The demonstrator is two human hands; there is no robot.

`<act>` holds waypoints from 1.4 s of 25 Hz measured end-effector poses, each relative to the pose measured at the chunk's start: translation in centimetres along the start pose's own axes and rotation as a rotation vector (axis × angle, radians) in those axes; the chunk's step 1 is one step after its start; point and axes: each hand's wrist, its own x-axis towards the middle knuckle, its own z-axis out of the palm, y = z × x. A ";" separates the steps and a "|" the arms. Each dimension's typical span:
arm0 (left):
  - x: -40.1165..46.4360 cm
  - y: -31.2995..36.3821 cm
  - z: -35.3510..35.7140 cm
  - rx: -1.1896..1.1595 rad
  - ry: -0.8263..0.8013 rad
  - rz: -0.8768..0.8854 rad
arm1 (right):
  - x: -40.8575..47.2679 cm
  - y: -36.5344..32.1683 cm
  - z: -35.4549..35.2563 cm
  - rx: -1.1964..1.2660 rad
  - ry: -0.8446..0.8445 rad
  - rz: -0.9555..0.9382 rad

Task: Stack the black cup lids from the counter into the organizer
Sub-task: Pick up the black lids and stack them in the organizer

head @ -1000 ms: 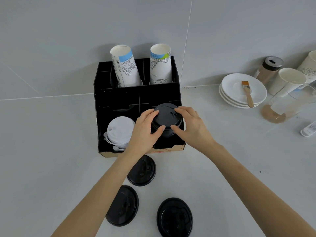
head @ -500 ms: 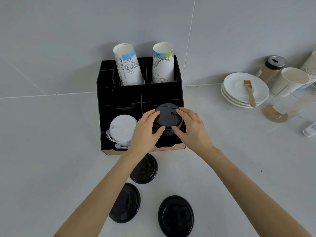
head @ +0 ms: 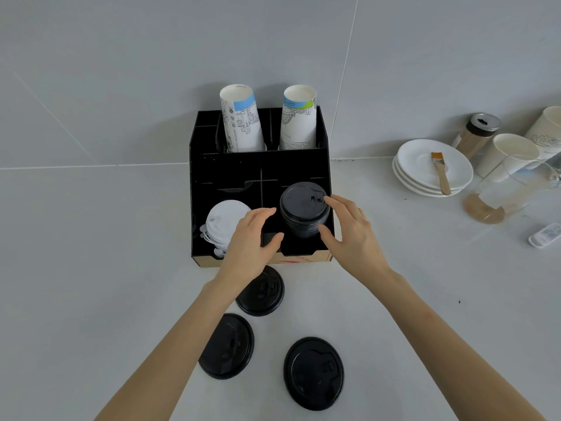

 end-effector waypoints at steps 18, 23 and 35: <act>-7.8 -6.6 -1.1 0.051 -0.152 -0.206 | -6.0 -1.1 7.2 -0.020 -0.381 -0.029; -8.0 -7.3 -0.3 0.063 -0.246 -0.221 | -6.4 -0.7 8.7 -0.032 -0.425 0.001; -8.3 -7.3 0.3 0.057 -0.223 -0.213 | -6.4 -0.9 9.3 0.031 -0.368 0.037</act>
